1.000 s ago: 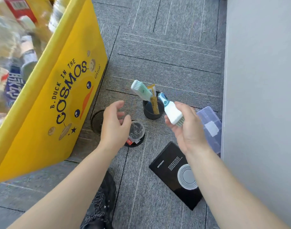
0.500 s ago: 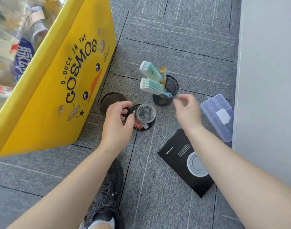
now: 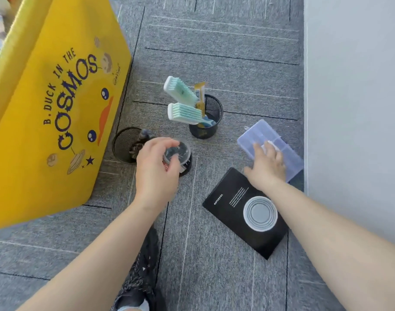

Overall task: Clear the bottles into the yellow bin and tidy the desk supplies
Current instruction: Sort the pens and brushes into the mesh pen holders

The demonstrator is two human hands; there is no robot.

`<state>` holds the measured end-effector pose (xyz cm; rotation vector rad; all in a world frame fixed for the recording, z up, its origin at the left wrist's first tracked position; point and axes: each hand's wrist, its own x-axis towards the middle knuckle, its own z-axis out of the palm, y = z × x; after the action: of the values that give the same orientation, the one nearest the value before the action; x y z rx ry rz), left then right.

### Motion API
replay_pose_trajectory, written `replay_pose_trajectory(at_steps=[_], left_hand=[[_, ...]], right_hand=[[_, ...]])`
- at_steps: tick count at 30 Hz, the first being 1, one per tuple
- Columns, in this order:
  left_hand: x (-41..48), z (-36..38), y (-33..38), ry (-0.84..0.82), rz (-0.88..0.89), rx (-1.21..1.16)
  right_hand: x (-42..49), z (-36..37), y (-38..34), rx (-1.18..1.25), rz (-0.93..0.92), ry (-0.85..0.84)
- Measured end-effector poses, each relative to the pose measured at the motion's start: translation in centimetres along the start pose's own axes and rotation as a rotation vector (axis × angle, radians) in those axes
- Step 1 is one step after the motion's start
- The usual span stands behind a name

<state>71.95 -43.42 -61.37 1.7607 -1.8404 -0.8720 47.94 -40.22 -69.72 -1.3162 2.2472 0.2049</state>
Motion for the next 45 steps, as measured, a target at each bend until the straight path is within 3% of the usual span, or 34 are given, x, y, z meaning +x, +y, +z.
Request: replay_pose_trajectory(at_steps=[3,8,11,14,17,22,25,35,41,45], left_hand=[[-0.2,0.1,-0.1,-0.009,0.013,0.02],[-0.6,0.3,-1.2,-0.03,0.051,0.062],[-1.0,0.2,-1.5,-0.036,0.043,0.059],[-1.3,-0.1,-1.3,-0.03,-0.001,0.073],[-2.2,-0.5,-1.0,-0.002,-0.039,0.027],[-4.0,-1.6,-1.5,0.09,-0.087,-0.062],[-4.7,-2.0,-3.0,0.134,-0.162,-0.128],[-5.3,-4.1,-9.0,0.081,-0.505,-0.159],[-1.4,-4.3,-9.5,-0.001,-0.521,-0.176],[0.3,-3.8,-9.1,-0.038,-0.473,-0.175]], right_hand=[[0.0,0.2,-0.2,-0.021,-0.067,0.093],[1.5,0.4,0.7,-0.033,0.089,-0.072],[0.9,0.0,0.5,-0.036,0.073,0.078],[-1.0,-0.7,0.1,0.127,0.07,0.198],[-5.1,0.0,0.3,0.124,-0.001,0.159],[-10.7,2.7,1.9,-0.084,-0.095,-0.01],[-11.0,3.4,2.1,-0.16,-0.111,-0.025],[-7.7,2.2,-6.2,0.475,-0.233,0.111],[-4.3,1.1,-9.0,0.618,-0.263,0.147],[-1.2,-0.3,-8.8,0.687,-0.109,0.129]])
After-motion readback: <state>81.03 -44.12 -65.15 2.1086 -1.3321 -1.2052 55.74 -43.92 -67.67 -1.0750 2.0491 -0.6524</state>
